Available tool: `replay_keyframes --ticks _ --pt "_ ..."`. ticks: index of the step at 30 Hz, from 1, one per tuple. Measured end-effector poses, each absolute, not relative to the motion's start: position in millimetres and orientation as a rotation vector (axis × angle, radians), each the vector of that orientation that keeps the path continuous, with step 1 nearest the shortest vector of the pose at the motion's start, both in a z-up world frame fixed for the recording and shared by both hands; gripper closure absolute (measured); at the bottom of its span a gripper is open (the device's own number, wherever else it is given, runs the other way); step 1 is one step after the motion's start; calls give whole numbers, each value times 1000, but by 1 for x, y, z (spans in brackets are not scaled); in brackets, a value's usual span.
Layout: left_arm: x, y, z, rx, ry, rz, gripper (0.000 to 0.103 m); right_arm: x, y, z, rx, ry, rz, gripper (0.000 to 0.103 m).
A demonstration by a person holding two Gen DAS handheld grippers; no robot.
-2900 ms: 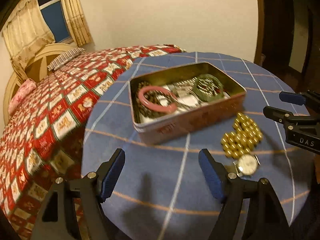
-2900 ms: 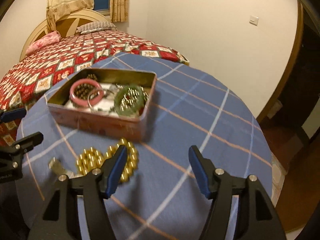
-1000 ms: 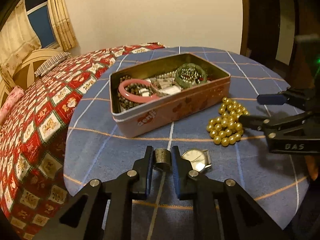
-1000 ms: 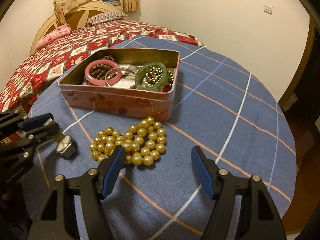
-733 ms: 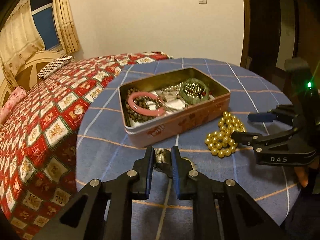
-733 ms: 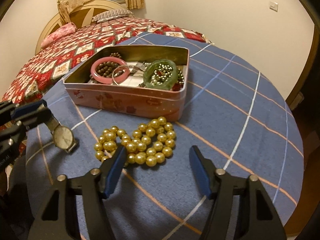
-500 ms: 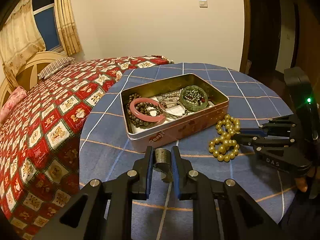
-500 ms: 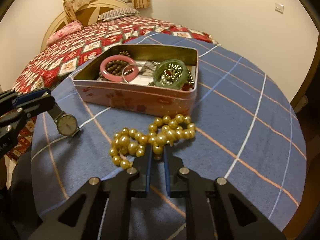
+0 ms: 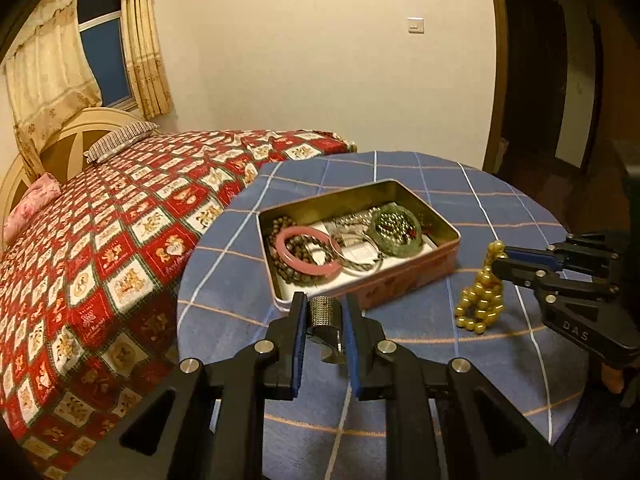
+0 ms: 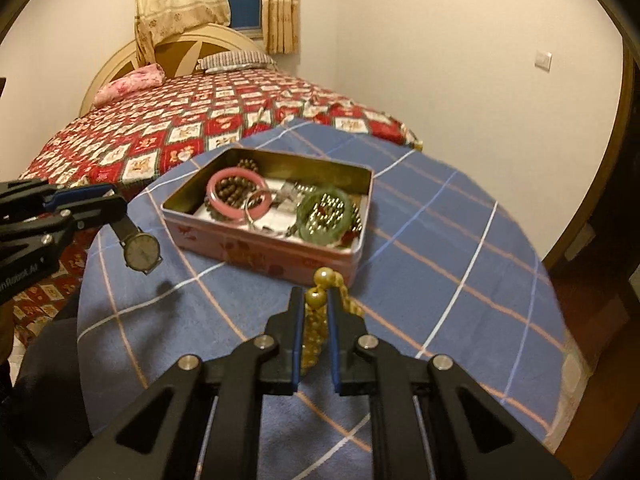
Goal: Organize jewelry
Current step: 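Lower the watch into the tin with the left gripper while the right gripper carries the gold pearls over it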
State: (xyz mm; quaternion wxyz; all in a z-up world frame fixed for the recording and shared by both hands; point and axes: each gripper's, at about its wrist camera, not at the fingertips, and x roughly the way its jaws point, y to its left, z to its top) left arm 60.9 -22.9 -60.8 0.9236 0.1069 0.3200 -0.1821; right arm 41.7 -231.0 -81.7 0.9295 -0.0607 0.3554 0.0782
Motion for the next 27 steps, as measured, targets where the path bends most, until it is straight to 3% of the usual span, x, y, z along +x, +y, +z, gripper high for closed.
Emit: replay_keyframes --ticks 27 --pt "95 -41 -5 210 565 -321 86 66 -227 -23 -170 598 103 90"
